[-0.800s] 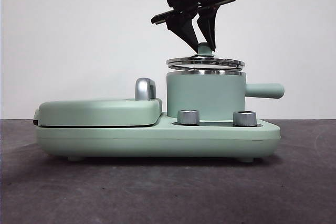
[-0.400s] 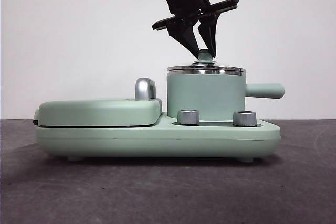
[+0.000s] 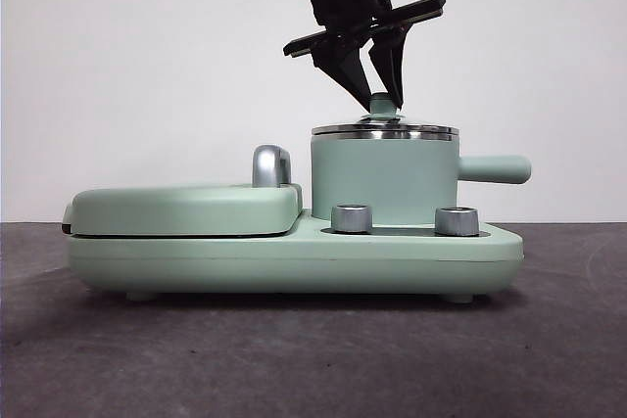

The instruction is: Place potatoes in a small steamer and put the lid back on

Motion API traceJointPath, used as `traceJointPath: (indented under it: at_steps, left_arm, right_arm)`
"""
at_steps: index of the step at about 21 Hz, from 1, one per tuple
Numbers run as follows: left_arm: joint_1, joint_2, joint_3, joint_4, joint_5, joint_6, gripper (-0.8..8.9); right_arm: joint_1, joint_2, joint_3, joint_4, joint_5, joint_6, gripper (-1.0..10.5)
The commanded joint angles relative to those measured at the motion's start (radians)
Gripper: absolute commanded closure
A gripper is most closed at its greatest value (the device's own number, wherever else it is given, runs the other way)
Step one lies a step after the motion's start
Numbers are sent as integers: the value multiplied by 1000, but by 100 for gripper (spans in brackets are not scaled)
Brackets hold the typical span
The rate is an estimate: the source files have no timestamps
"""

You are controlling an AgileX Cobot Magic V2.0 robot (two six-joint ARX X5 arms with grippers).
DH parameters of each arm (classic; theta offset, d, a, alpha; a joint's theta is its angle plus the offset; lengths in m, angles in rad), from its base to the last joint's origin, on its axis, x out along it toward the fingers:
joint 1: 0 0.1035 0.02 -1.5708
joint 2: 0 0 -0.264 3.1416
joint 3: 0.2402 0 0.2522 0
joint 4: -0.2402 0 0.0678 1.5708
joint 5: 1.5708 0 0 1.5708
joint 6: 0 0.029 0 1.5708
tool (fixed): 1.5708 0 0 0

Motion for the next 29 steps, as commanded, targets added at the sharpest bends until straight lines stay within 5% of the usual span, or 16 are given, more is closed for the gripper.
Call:
traceJointPath:
  at_steps: [1, 6, 10, 13, 21, 29]
  left_arm:
    - [-13, 31, 37, -6, -8, 2, 799]
    - [-13, 31, 37, -2, -16, 3, 778]
    - [-6, 19, 43, 22, -25, -10, 508]
    - [9, -28, 53, 7, -31, -11, 406]
    - [31, -252, 52, -282, -65, -13, 409]
    - [37, -558, -208, -376, -100, -15, 419]
  right_arm:
    - [5, 2, 10, 10, 0, 11, 507]
    - [5, 2, 10, 10, 0, 11, 507]
    - [5, 2, 10, 10, 0, 11, 507]
    - [5, 2, 10, 10, 0, 11, 507]
    - [5, 3, 10, 11, -5, 9, 507]
    - [5, 4, 10, 18, -164, -25, 507]
